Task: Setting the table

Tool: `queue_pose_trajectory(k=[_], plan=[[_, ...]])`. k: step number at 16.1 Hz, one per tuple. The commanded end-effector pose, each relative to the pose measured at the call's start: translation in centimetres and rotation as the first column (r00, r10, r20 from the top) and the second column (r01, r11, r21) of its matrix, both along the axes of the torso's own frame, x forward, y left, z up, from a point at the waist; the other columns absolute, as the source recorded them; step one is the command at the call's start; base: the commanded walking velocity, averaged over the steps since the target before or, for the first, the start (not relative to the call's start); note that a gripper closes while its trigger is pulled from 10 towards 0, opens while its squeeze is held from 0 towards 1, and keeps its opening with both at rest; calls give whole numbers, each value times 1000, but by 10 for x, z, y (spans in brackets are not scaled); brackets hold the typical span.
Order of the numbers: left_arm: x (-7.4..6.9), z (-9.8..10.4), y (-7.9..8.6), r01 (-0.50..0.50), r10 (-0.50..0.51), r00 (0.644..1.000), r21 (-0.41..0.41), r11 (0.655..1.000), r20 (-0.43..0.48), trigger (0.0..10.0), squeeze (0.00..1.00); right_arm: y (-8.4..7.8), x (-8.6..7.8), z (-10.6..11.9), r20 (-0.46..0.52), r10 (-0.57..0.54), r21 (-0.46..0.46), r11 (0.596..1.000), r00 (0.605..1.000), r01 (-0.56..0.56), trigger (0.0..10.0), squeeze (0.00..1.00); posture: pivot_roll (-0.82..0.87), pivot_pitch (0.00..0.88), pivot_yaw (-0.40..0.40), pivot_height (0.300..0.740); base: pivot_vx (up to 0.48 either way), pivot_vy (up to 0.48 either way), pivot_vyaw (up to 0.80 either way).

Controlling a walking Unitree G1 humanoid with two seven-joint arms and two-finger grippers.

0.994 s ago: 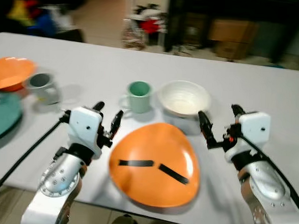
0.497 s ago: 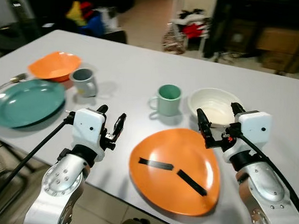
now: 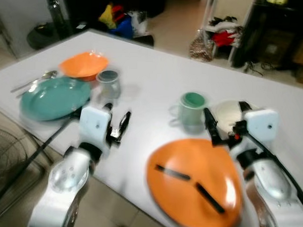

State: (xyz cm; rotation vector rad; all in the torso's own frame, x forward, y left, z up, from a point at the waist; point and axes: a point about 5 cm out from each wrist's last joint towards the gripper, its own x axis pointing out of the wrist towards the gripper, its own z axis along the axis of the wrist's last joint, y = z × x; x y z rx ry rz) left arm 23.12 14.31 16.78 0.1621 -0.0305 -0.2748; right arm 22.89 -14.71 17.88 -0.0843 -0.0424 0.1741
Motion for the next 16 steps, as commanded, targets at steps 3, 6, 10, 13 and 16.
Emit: queue_pose_trajectory(k=[3,6,10,13,16], plan=[[-2,0,4,-11,11,1000,5,1000,-15,10000,0,1,0,-1,-22,-6,50,999,1000,7,10000,1000,125,0,32,727,0,0,800],[2,3,8,-22,22,1000,10,1000,-4,10000,0,4,5,-5,-56,-15,41,999,998,17,10000,1000,130,0,32,727,0,206,0],[5,5,6,-12,12,1000,17,1000,-1,10000,0,2,6,-11,-102,-47,25,998,994,50,10000,1000,130,0,36,727,0,341,0],[6,4,6,-17,17,1000,15,1000,0,10000,0,4,7,-9,-90,-20,47,999,996,24,10000,1000,135,0,23,727,0,341,0],[8,6,3,-32,32,999,-5,999,9,10000,0,4,14,-4,-72,10,39,999,997,-7,10000,1000,140,0,-9,727,0,336,0]])
